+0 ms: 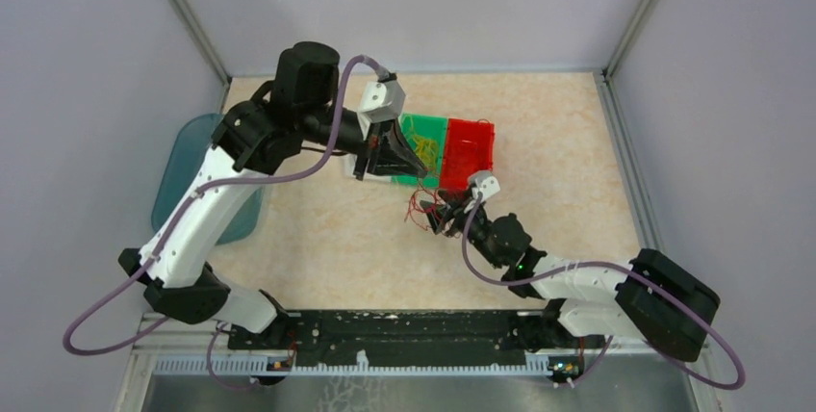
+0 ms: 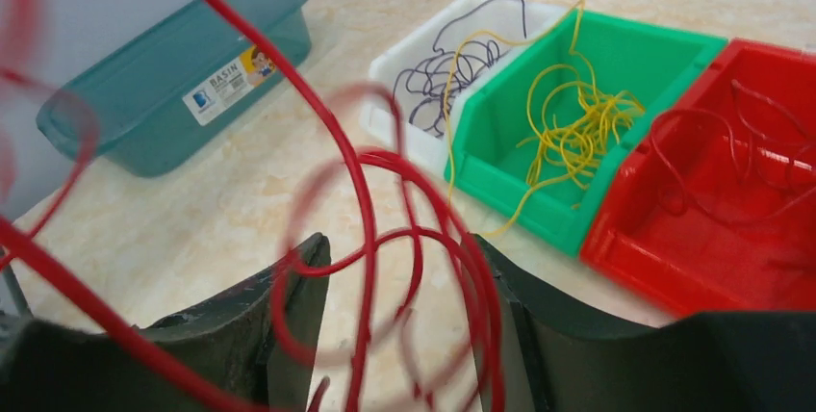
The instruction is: Untangle the cables
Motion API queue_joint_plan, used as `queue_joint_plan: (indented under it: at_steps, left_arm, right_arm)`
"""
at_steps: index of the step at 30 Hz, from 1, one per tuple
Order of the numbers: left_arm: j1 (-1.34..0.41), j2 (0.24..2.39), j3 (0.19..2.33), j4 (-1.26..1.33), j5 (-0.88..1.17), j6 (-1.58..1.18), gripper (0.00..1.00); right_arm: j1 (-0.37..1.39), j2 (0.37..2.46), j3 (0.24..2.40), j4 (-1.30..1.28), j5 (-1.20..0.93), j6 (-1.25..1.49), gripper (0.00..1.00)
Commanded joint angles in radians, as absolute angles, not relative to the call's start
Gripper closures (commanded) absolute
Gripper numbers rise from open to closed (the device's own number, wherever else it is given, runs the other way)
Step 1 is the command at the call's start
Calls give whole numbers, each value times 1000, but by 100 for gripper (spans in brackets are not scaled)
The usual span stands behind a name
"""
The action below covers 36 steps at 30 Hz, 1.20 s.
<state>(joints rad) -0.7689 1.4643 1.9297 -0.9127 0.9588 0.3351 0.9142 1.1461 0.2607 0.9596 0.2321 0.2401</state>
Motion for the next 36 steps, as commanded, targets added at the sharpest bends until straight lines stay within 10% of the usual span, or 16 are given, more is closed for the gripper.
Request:
queue_joint_plan:
  at_steps: [1,24,36]
  left_arm:
    - [-774,1435,2007,-841,919,359,100]
    - [-773,1276,1964,-104,239,744,100]
    - [-774,1298,2092,-57,213,879,100]
  right_arm:
    - [924,1115,201,1062,277,311,48]
    - [924,1134,52,999,390,397,57]
    - [924,1113,18,959,413,442,70]
